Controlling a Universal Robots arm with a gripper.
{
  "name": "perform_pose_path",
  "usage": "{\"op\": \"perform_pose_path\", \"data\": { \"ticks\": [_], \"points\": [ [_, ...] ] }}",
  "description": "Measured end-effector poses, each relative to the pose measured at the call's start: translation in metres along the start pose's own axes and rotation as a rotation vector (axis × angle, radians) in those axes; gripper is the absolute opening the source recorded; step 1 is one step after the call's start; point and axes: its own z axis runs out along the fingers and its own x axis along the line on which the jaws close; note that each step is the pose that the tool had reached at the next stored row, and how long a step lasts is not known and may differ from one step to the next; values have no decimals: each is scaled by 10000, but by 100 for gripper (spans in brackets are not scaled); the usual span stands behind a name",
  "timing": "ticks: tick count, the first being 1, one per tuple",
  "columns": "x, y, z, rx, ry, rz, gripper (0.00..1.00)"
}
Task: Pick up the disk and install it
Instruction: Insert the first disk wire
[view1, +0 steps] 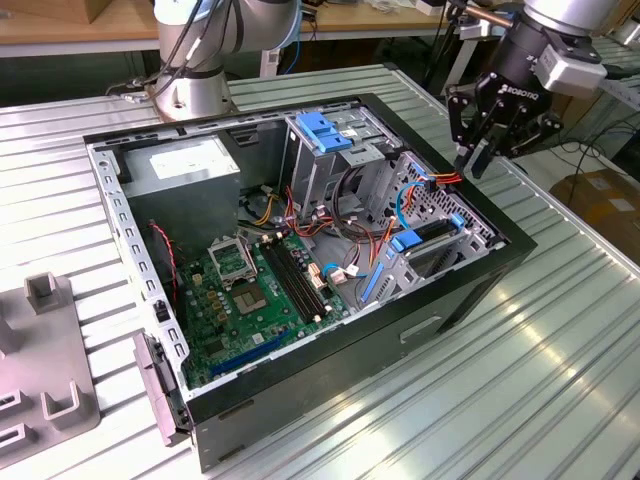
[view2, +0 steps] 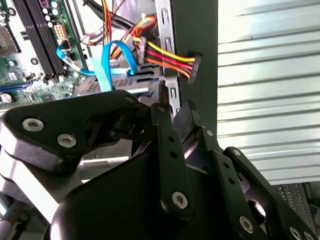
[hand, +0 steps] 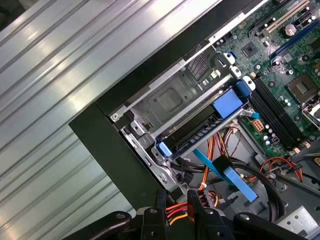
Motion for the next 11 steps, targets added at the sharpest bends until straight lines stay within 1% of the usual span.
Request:
{"op": "perform_pose_path", "data": {
  "ticks": [3,4,8,9,11],
  "points": [
    [-48,-63,2,-1,2,-63,31],
    [-78,-102,4,0,3,-113,31],
    [-149,-192,6,-11,14,-229,31],
    [-176,-227,7,-13,17,-272,31],
    [-208,-266,8,-17,21,-329,31]
  ]
}}
